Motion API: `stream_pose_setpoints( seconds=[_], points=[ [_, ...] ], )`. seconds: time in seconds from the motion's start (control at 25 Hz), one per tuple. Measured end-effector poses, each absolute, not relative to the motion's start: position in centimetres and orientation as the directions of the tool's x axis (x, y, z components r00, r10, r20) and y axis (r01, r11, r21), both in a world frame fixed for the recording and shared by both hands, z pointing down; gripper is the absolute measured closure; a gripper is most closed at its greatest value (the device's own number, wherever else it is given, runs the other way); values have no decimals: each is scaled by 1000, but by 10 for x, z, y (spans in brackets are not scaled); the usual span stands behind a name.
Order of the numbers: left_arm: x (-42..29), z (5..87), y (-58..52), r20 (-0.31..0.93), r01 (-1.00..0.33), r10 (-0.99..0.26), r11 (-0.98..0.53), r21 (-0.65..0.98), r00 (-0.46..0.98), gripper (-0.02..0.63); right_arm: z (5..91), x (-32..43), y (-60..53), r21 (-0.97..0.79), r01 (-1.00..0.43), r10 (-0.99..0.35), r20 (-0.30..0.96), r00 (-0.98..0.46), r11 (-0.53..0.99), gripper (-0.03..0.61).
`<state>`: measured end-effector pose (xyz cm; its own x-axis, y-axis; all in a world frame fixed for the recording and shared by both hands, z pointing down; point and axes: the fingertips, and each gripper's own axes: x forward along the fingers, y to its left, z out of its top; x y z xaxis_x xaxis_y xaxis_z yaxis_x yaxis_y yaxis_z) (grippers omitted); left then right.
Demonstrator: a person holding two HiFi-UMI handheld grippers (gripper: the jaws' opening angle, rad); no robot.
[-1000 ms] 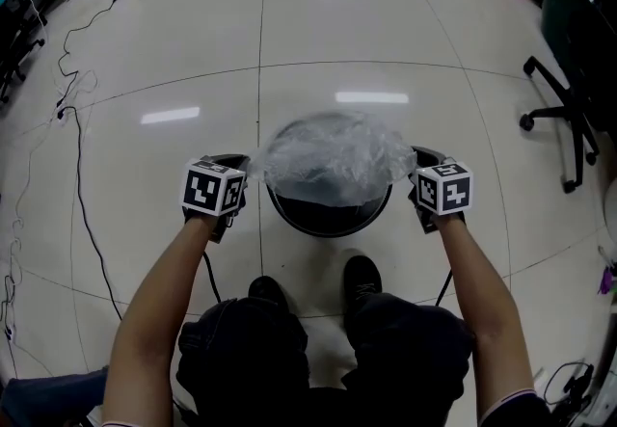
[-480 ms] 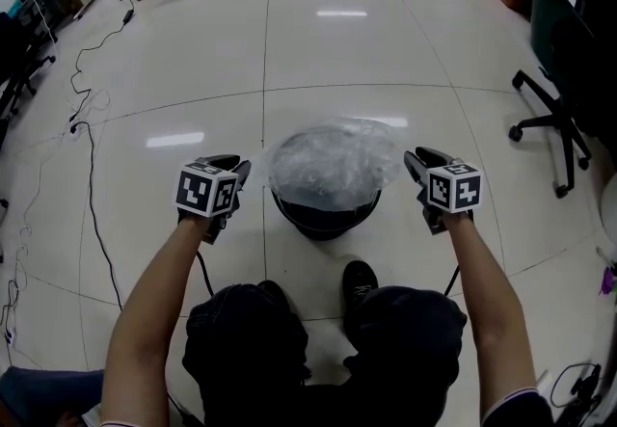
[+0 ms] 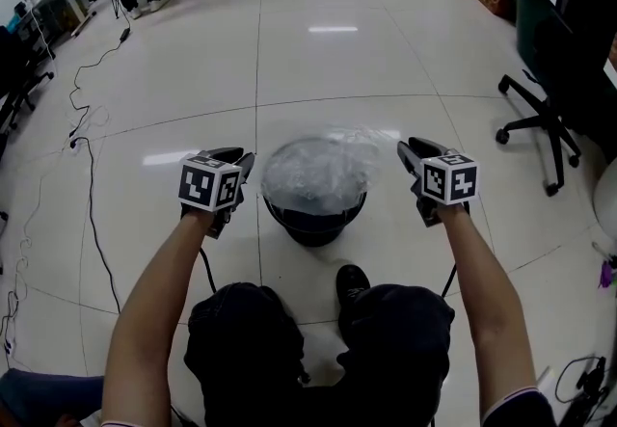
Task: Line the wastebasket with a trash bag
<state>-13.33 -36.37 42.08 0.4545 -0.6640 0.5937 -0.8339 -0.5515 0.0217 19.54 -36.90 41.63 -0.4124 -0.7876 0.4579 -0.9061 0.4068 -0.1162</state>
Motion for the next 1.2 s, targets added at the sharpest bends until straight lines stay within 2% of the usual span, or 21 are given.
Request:
stream_pose_setpoints(
  seconds=[0.44, 0.6, 0.72, 0.96, 1.04, 1.12, 1.2],
  points=[
    [-100, 411, -407, 565, -813, -658, -580, 41, 498, 525, 396, 135, -414, -166, -841, -713, 460, -529, 516, 466],
    [-93, 422, -423, 570, -814, -646, -577, 71, 508, 525, 406, 115, -428, -219, -809, -650, 498, -573, 545, 437],
    [-86, 434, -428, 591, -801, -610, -590, 108, 529, 522, 416, 98, -431, -243, -783, -602, 524, -602, 572, 399],
    [-70, 467, -415, 660, -769, -516, -621, 149, 545, 495, 448, 77, -417, -265, -746, -505, 596, -625, 611, 391],
    [-69, 473, -414, 676, -767, -508, -627, 136, 535, 497, 459, 74, -411, -257, -737, -477, 622, -621, 625, 407],
    [-69, 473, -413, 677, -765, -514, -634, 113, 526, 508, 466, 74, -407, -240, -729, -462, 638, -616, 641, 476],
    [-70, 469, -413, 666, -760, -526, -643, 96, 529, 583, 466, 75, -405, -219, -723, -464, 639, -614, 655, 560]
  ],
)
